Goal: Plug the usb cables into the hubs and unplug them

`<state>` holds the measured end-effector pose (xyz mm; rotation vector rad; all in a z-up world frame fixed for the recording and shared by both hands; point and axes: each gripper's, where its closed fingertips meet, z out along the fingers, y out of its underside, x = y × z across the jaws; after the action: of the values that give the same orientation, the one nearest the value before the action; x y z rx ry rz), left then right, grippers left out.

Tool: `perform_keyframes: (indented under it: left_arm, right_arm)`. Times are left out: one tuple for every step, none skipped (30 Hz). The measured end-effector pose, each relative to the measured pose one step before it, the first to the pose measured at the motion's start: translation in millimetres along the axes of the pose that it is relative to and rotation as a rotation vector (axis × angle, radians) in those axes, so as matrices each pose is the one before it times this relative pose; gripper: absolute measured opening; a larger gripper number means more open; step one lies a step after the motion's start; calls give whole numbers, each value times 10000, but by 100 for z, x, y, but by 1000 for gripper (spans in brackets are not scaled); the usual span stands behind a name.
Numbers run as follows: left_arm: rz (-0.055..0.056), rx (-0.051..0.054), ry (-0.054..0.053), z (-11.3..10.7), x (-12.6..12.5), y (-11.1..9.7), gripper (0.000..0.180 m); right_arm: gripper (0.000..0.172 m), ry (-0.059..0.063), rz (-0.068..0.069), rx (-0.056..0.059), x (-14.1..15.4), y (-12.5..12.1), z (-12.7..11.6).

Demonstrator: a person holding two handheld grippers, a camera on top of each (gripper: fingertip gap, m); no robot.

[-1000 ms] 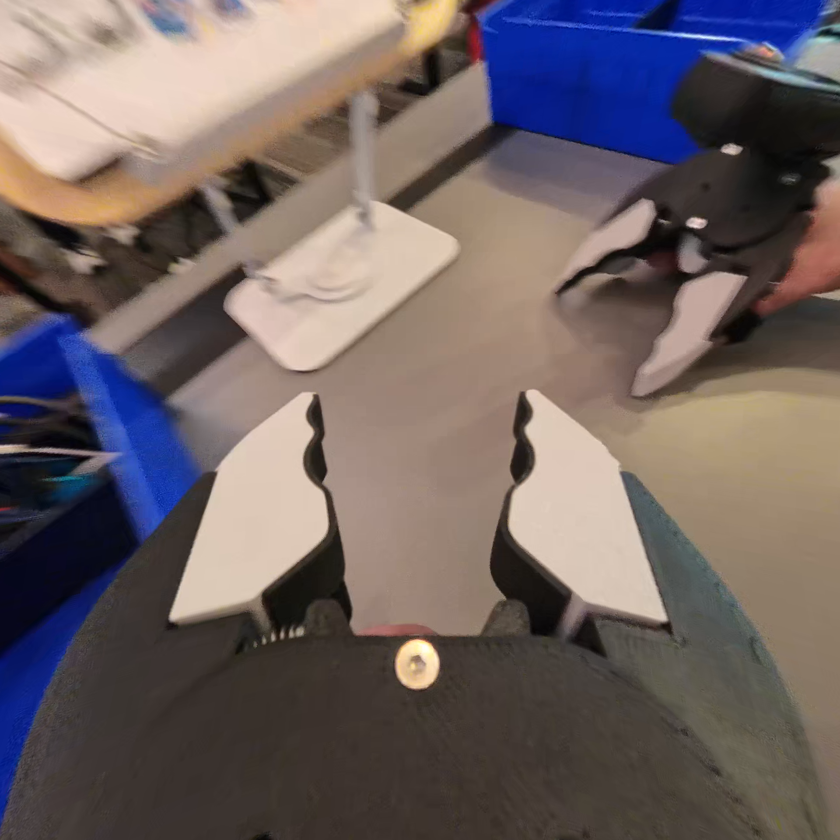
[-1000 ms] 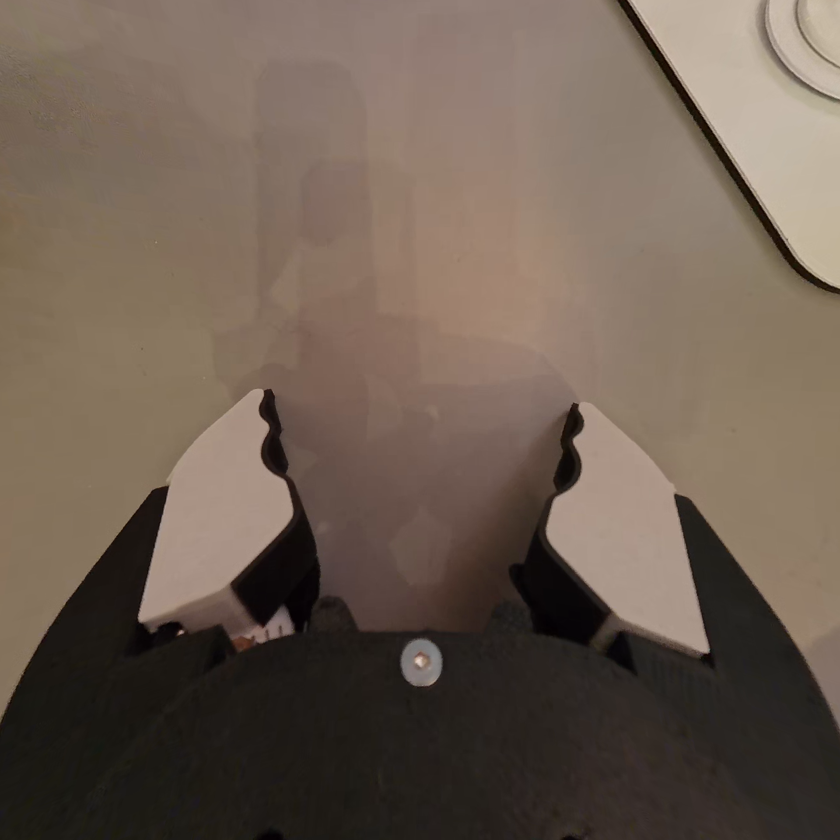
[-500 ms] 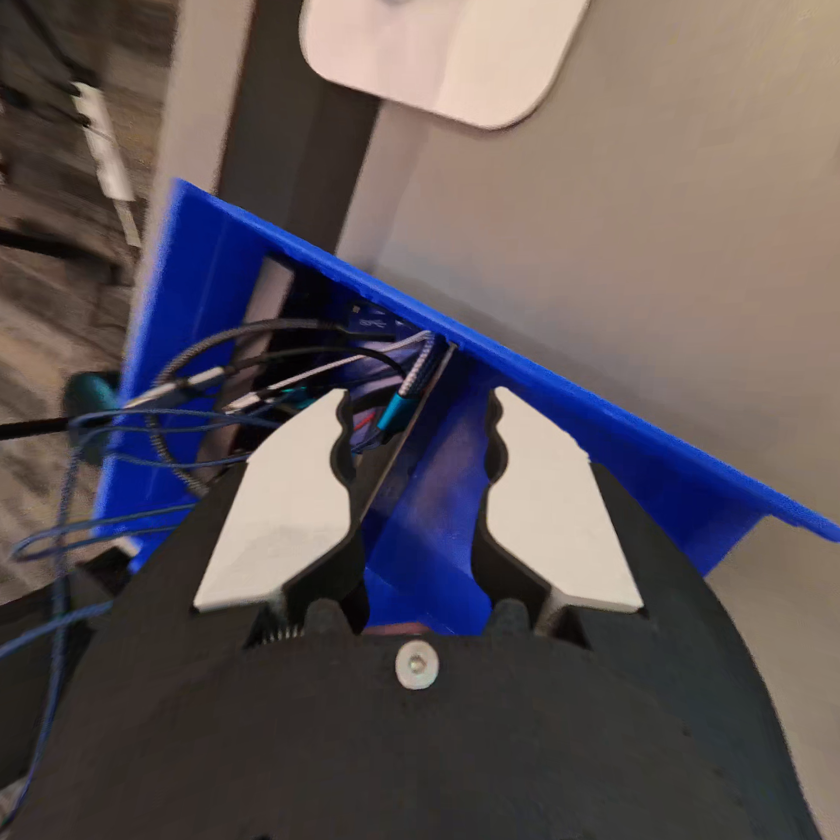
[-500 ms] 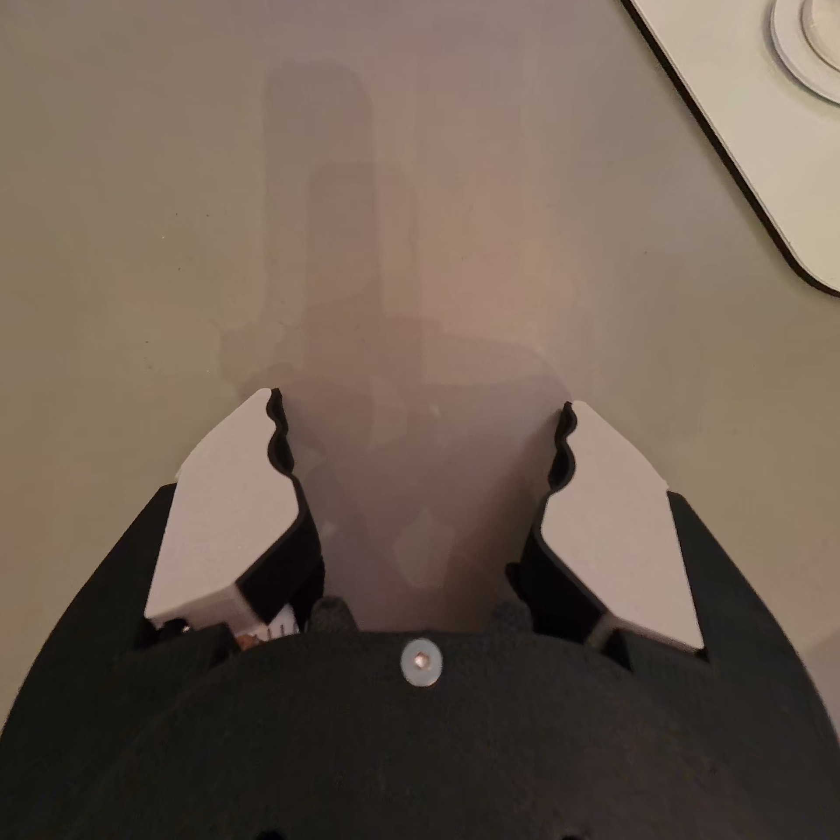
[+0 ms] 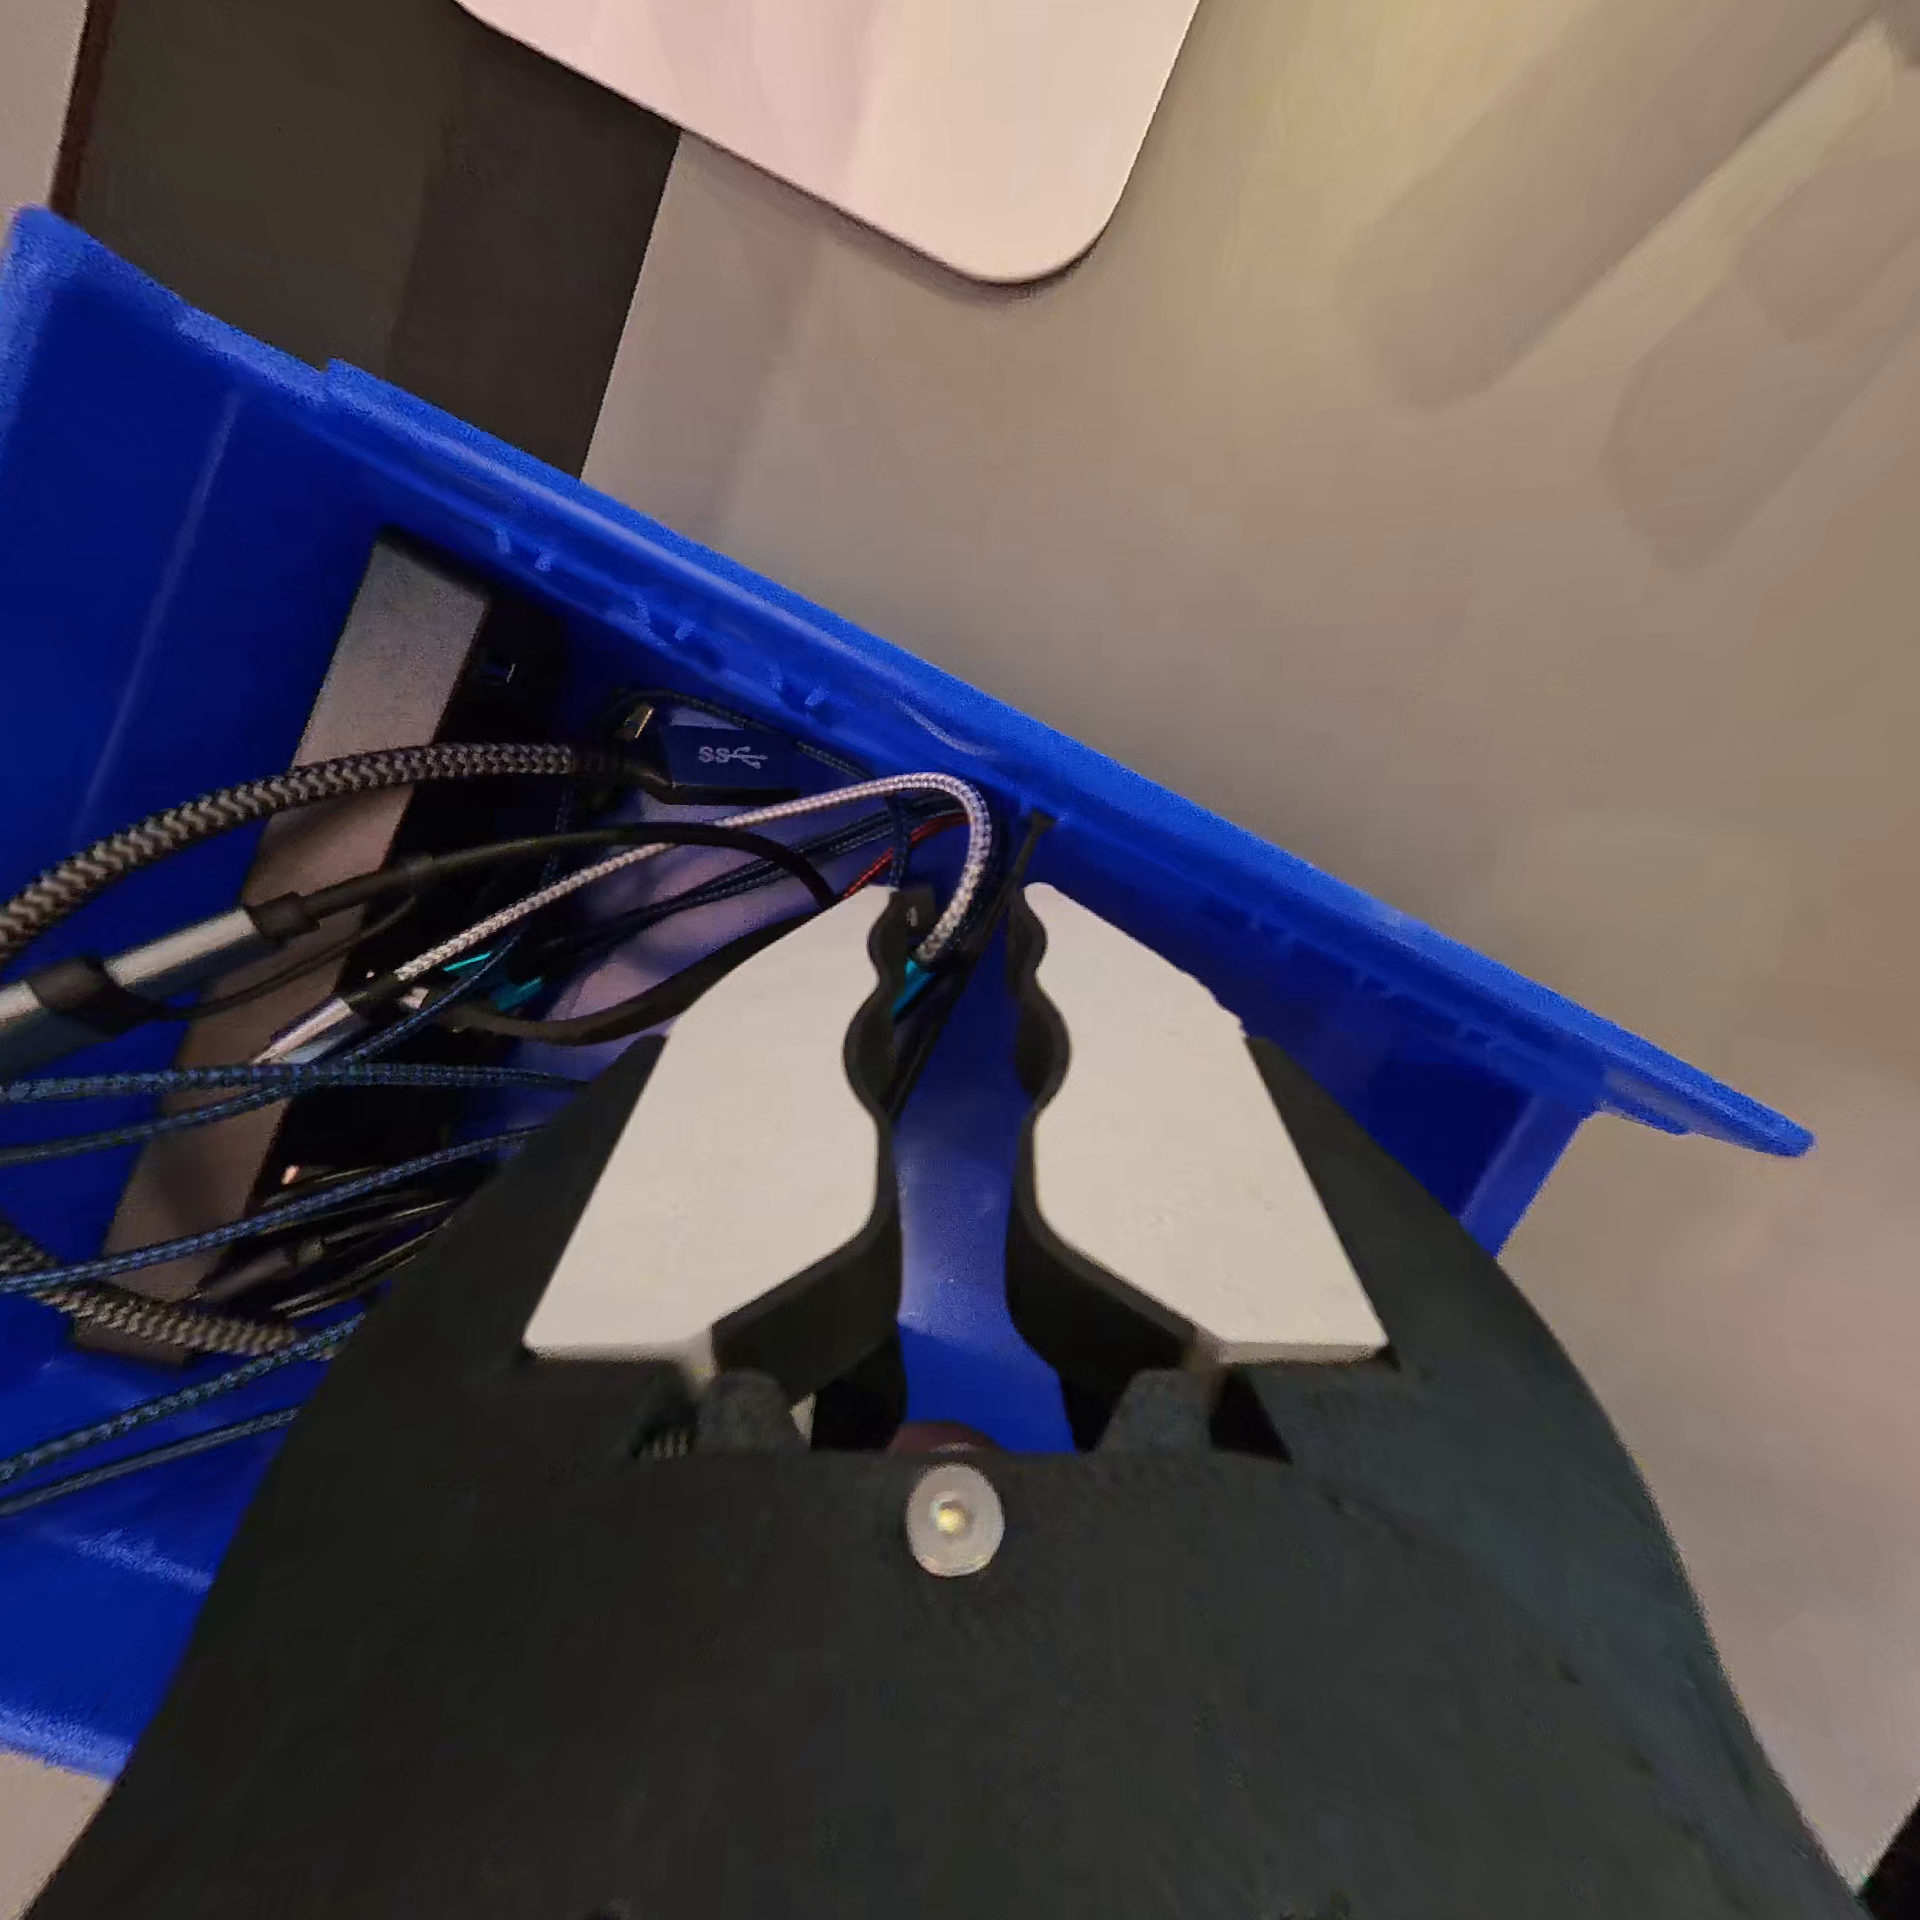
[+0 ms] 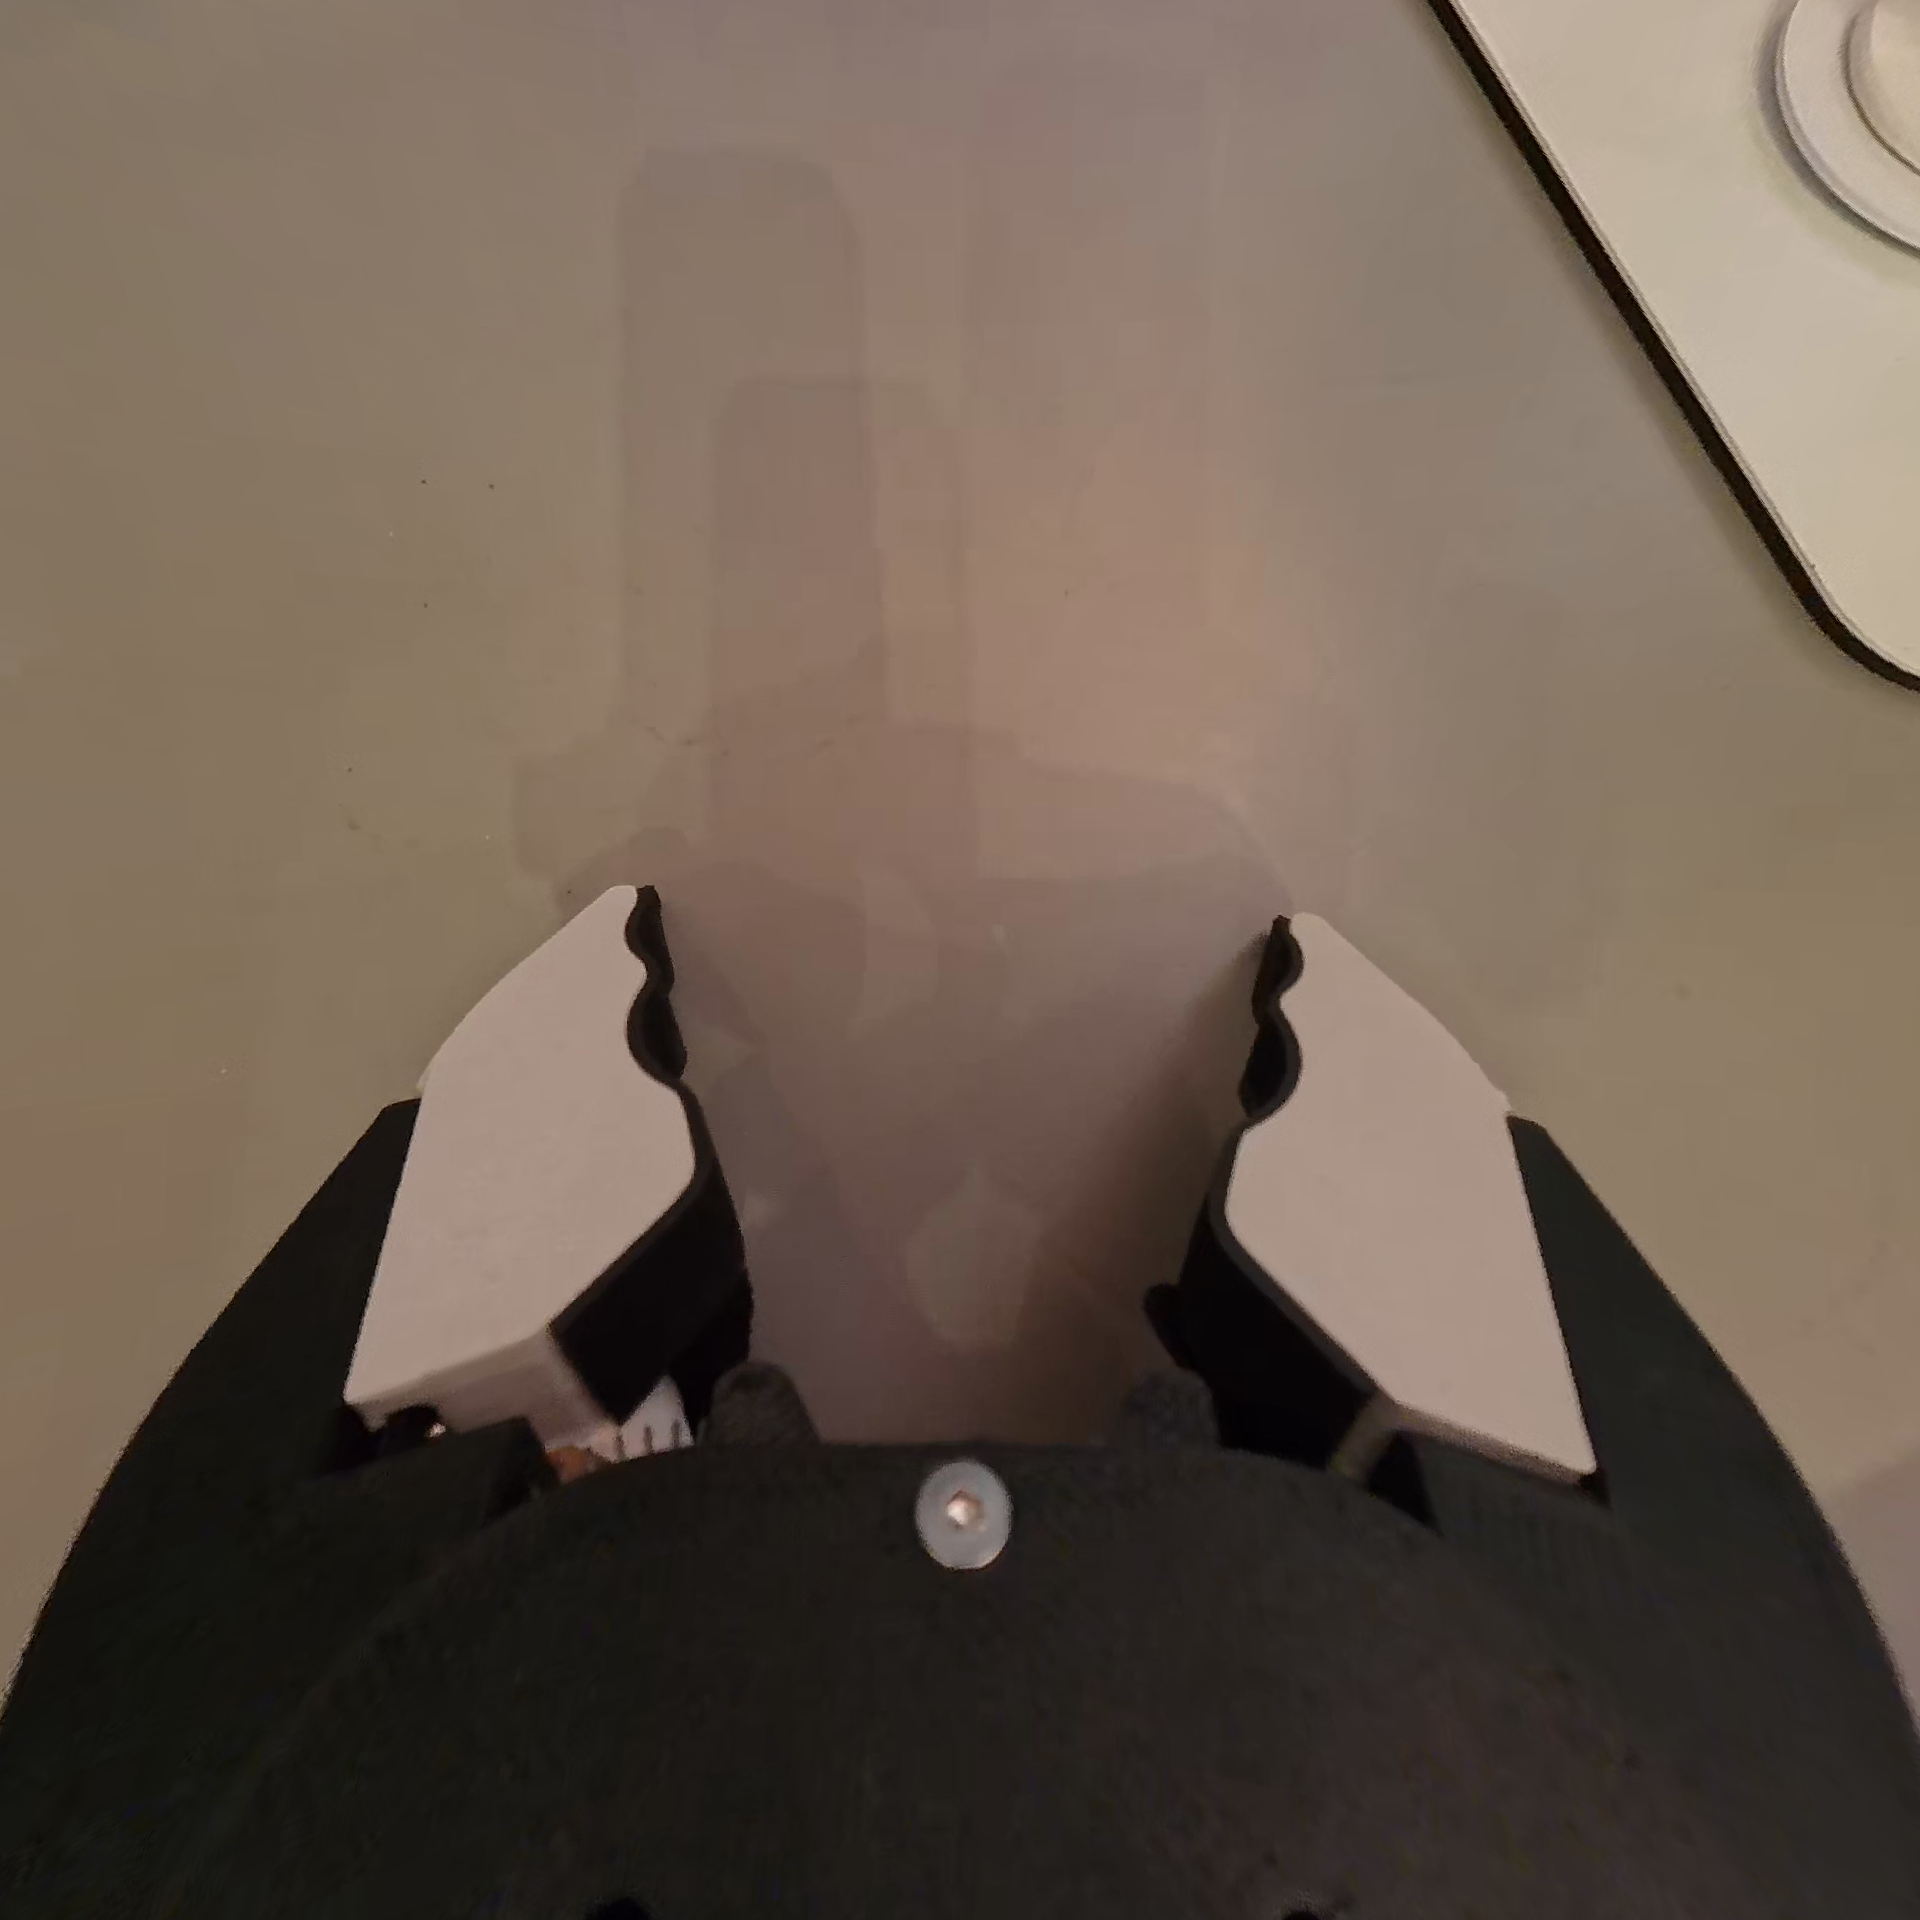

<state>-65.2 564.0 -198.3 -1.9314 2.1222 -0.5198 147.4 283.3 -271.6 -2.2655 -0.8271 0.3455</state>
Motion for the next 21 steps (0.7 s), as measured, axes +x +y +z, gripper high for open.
perform_keyframes:
  left_arm:
    - [-114,301,215,-305,132,-151,14]
    - [-70,428,-45,-421,-186,-343,8]
    - [-120,497,115,-616,69,-544,8]
    - [-114,442,26,-729,-30,-494,7]
    - [-55,420,-194,-734,-290,-555,5]
    - [-39,351,-151,-602,-174,-527,5]
    - [58,128,-189,-500,-150,-272,5]
    - [122,161,-356,-572,-305,-363,4]
    - [26,198,-289,-613,-274,-444,4]
    - [1,205,-232,-592,-214,-484,4]
    - [48,180,-331,-619,-334,-489,4]
    - [-28,186,-316,-633,-368,-528,4]
    - [-51,187,-365,-654,-510,-569,4]
    - [-13,225,-423,-744,-621,-627,4]
    - [-112,319,-261,-832,-483,-759,4]
    - [-186,395,-265,-857,-548,-892,4]
    - [-175,406,-341,-869,-686,-960,4]
    - [-170,354,-245,-811,-600,-924,4]
    - [-110,302,-314,-754,-690,-905,3]
    - [-100,272,-302,-686,-666,-883,3]
    - [-90,215,-196,-559,-521,-817,2]
  right_arm:
    - [105,-5,-6,2,-8,4,-4]
    - [105,-3,-2,1,-2,-1,1]
    - [105,-4,-1,1,-5,-8,-6]
    - [105,-10,-10,3,-19,7,-8]
    - [104,-10,-10,3,-13,1,-3]
    - [104,-3,-1,1,-9,5,-5]
    - [104,-1,0,0,-1,0,0]
    - [104,0,0,0,0,0,0]
    - [104,-1,0,0,0,0,0]
    - [104,-2,-3,1,-1,-1,1]
    - [104,-2,-4,1,-14,0,0]
    - [104,-1,-2,1,0,-1,0]
    - [104,-1,0,0,-1,0,0]
    - [104,-1,0,0,-1,0,0]
    - [104,-1,-2,1,-1,-1,0]
    - [104,-3,-4,1,-15,-1,0]
    - [104,-3,-4,1,-1,-1,1]
    - [103,-2,-2,1,-8,5,-5]
    - [103,-1,-1,0,0,-1,0]
    - [103,-1,-2,0,-8,-5,5]
    - [103,-1,0,0,-1,0,0]
